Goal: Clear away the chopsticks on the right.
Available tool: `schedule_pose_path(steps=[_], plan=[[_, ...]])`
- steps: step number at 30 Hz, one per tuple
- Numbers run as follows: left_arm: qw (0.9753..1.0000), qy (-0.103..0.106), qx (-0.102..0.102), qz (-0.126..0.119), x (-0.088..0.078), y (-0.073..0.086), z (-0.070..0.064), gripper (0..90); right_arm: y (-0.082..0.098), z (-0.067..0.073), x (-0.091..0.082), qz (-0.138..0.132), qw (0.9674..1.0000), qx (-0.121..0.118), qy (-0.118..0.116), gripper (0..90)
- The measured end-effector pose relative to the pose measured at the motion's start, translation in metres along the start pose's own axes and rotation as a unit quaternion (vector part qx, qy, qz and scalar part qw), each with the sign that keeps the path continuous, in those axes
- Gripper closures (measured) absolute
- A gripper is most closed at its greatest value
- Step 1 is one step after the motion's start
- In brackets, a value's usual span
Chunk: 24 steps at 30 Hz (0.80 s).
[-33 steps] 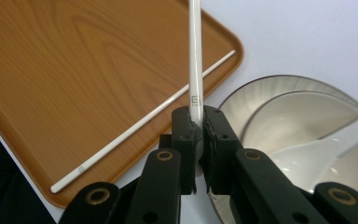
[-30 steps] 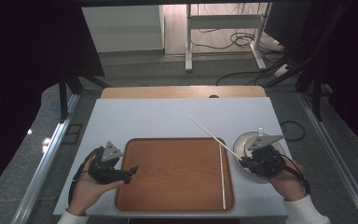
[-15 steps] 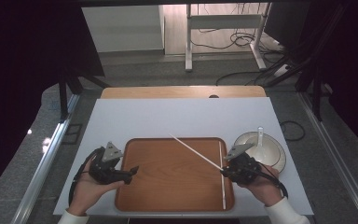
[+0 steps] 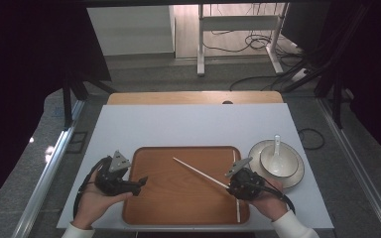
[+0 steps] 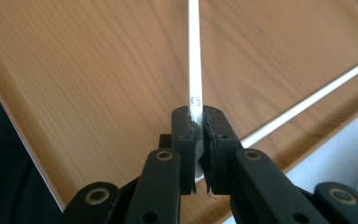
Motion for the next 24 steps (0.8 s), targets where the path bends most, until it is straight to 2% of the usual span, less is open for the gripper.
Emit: schedule_pose_path(steps=[20, 24], plan=[[1.0000, 0.001, 0.001, 0.001, 0.001, 0.001, 0.000, 15.5, -0.001, 0.010, 0.020, 0.051, 0.9983, -0.028, 0.008, 82.4], [1.0000, 0.002, 0.000, 0.005, 0.003, 0.001, 0.001, 15.5, -0.002, 0.010, 0.021, 0.054, 0.9980, -0.033, 0.007, 82.3]])
Point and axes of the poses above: each handheld gripper's, and its own axes: x roughly forward along the jaws, y roughly out of its underside, z roughly to its left, the point moved 2 cm from there along x, roughly forward along the jaws, and after that the axes turned 15 degrees about z, right-handed, at the moved point
